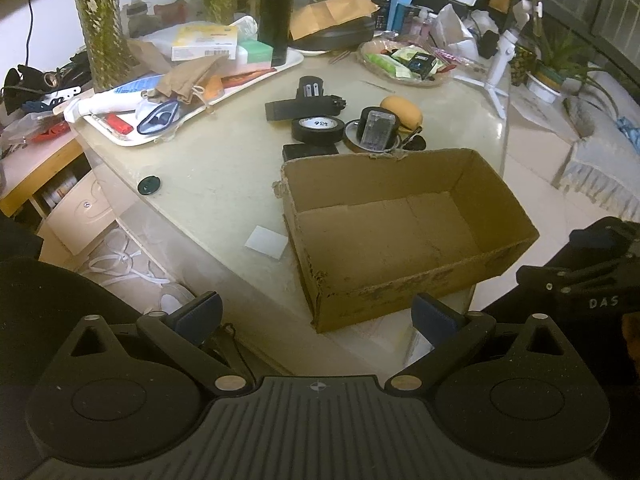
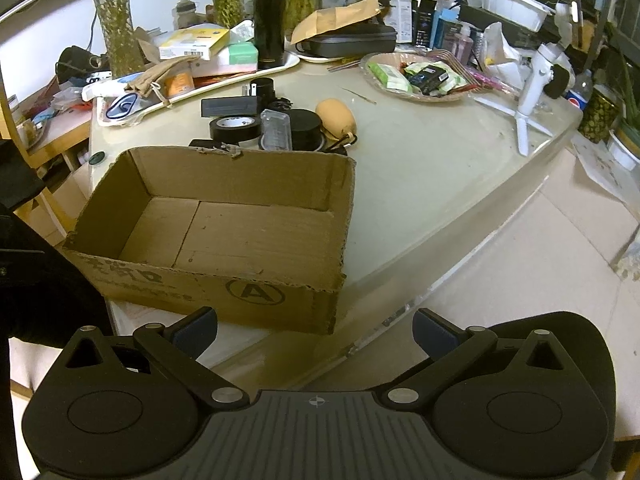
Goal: Organize rigid objects
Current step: 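Move both grippers from the cardboard box toward the black items on the table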
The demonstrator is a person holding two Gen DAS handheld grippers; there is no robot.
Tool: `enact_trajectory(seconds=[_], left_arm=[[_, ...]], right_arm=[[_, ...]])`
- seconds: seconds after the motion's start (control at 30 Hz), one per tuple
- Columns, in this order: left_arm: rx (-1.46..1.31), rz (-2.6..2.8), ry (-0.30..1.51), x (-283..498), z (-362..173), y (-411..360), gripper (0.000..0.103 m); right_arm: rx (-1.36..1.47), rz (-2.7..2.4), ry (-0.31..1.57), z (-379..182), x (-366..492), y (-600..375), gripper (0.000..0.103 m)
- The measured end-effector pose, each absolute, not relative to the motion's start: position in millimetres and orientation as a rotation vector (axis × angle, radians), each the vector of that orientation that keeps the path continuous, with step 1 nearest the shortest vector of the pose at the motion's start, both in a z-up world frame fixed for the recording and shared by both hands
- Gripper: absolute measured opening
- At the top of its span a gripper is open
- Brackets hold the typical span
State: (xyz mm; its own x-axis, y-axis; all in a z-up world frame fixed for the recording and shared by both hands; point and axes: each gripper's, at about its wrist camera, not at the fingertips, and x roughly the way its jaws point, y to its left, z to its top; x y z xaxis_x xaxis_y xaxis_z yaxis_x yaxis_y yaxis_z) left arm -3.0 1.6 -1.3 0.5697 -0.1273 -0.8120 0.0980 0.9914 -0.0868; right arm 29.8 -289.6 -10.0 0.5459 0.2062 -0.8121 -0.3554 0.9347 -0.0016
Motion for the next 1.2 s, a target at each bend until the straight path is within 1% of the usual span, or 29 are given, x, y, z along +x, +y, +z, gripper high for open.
enact_trajectory(seconds=[0.27,0.77,1.2], left_arm=[[-0.008,-0.145,0.958,-2,1,-2,0.103],[0.027,-0.183,0.897,-1,12,-12,0.103],[0.008,-0.206,0.896,31,23,-10,0.103]], right_arm=[[-0.131,0.377,0.966,-5,34,-292,0.103],[-0.172,0.393,0.915,25,49,-282,0.103],[-0.152,0.436,0.951,35,76,-285,0.103]])
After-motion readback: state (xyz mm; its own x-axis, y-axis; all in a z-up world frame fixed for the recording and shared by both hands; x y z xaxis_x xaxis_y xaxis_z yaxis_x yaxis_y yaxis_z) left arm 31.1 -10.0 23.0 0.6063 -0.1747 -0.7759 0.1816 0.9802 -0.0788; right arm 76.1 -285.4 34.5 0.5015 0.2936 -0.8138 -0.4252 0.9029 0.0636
